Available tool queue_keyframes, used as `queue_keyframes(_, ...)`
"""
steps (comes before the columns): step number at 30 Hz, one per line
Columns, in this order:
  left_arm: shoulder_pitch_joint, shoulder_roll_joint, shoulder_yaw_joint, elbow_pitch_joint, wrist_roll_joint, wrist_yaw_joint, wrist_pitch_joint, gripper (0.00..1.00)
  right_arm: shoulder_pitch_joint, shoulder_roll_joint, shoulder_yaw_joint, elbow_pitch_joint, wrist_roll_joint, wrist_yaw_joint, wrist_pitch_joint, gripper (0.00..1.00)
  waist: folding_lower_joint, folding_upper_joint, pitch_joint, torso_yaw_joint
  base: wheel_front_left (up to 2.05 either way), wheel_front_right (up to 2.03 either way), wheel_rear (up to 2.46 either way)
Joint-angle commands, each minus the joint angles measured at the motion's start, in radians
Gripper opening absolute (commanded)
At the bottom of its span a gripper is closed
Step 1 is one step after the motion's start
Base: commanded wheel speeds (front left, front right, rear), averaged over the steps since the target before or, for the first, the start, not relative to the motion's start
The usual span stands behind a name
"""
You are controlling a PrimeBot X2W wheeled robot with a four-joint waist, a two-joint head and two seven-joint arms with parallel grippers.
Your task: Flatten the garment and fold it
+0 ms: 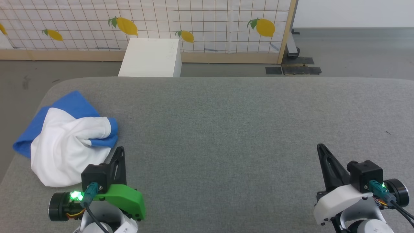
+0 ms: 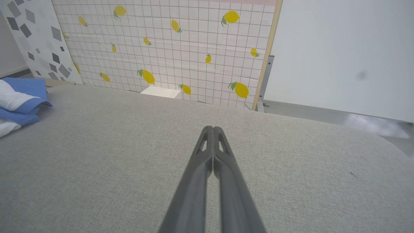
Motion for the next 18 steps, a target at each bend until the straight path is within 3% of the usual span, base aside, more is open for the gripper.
queue_keyframes(1,0.011,-0.004,0.002,-0.003,0.013,0.007,0.001,0.0,-0.013,0.0,0.001,-0.005,-0.006,0.004,0.0,0.0,0.0,0.0,0.0,0.0,0.0,0.0,0.0)
queue_keyframes(18,0.011,-0.004,0.002,-0.003,0.013,0.007,0.001,0.0,-0.013,0.0,0.001,-0.005,-0.006,0.004,0.0,0.0,0.0,0.0,0.0,0.0,0.0,0.0,0.0)
